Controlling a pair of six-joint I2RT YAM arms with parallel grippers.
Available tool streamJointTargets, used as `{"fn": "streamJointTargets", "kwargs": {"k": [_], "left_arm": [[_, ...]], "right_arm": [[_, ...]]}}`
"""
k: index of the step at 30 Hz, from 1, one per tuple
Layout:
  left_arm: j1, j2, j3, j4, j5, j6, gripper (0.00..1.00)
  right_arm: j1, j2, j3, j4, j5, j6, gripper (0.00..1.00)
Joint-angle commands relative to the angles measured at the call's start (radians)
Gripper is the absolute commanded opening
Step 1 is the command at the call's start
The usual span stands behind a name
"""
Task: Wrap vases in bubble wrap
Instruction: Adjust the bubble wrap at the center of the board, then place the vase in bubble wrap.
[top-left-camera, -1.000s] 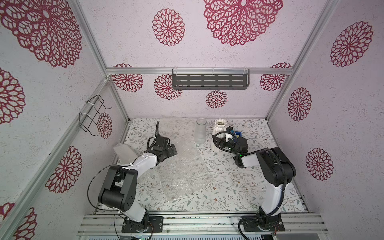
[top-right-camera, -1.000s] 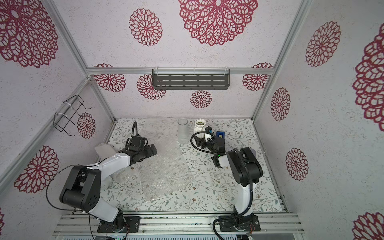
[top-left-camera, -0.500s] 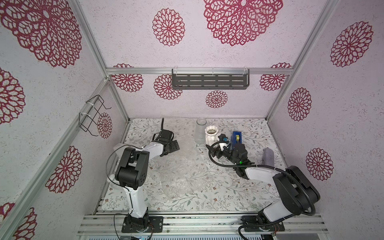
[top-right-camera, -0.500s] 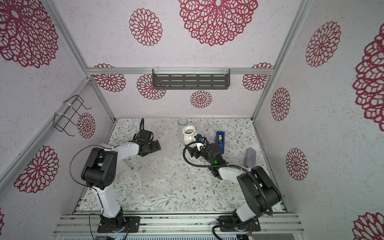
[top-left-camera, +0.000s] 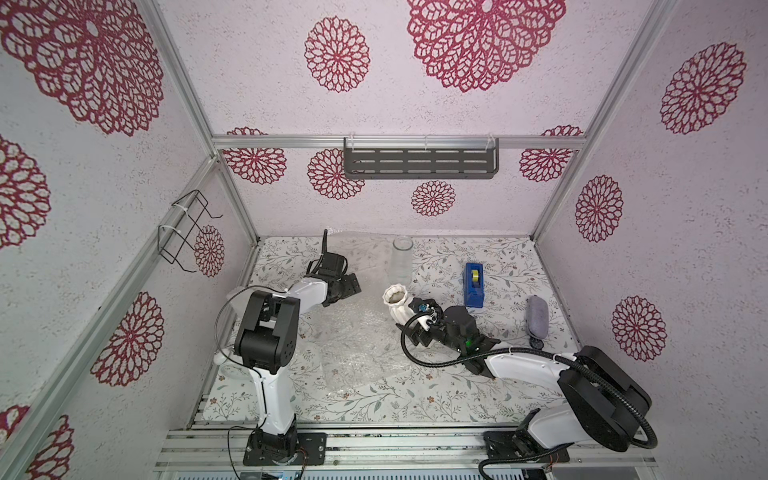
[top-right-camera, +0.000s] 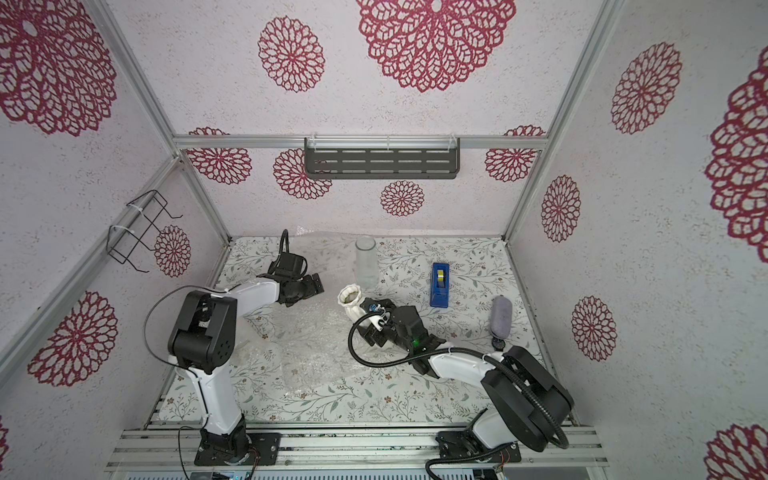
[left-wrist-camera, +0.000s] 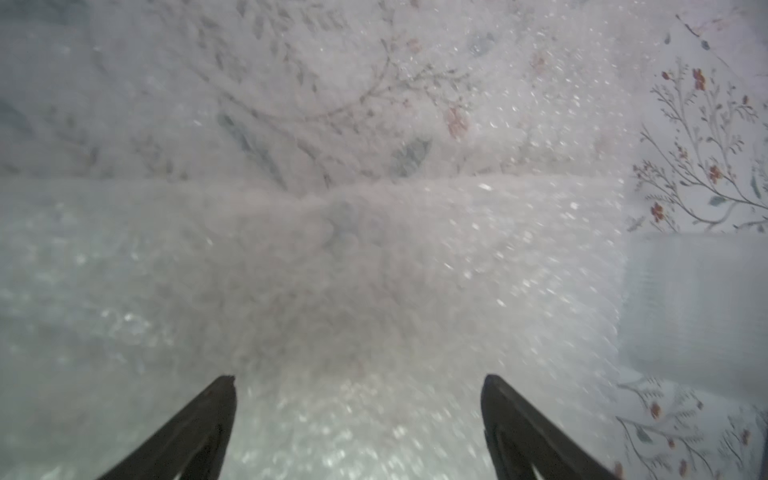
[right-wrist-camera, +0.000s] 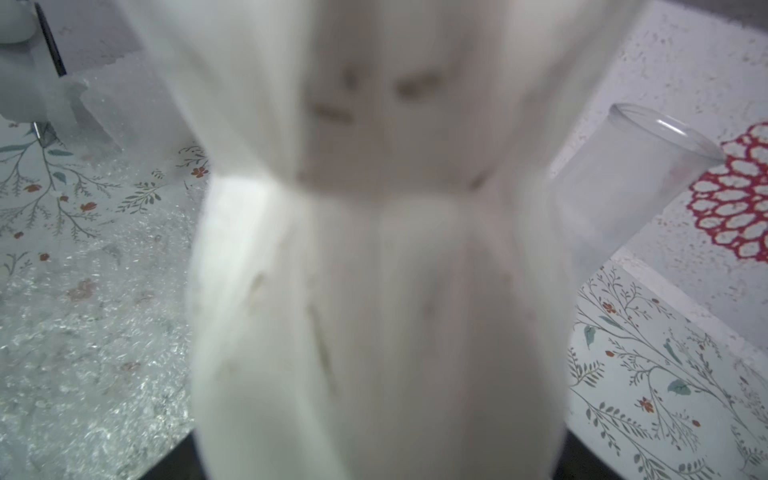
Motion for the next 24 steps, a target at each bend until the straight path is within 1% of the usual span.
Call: {"fn": "streamJointTargets", "kwargs": {"k": [1,6,12,16,19,24], "left_arm": [[-0.002,-0.161,-0.067,-0.007,0.012,-0.018,0.95],[-0.001,-0.359,-0.219,-0.013,-0.016,-0.035,0.95],[0.006,-0.600,-0.390,-0.020,-0.108,-0.060,0.96],[0.011,-0.729,-0.465,-0.044,-0.173,-0.070,0.96],[0.014,-0.823,-0.509,-0.068,-0.221,-0.078,0.96],[0.017,-0.980,-0.581,-0.100,-0.289,-0.094,0.97]], "right_arm": [[0.033,-0.054,0.050,0.077,0.064,-0.068,0.54],[0.102,-0.015,0.111,0.002,0.111,-0.195,0.54],[0.198,0.044,0.194,-0.101,0.196,-0.372,0.54],[0.258,0.102,0.257,-0.184,0.238,-0.461,0.54],[0.299,0.172,0.301,-0.236,0.281,-0.515,0.54],[0.349,0.269,0.346,-0.286,0.328,-0.574,0.54]]}}
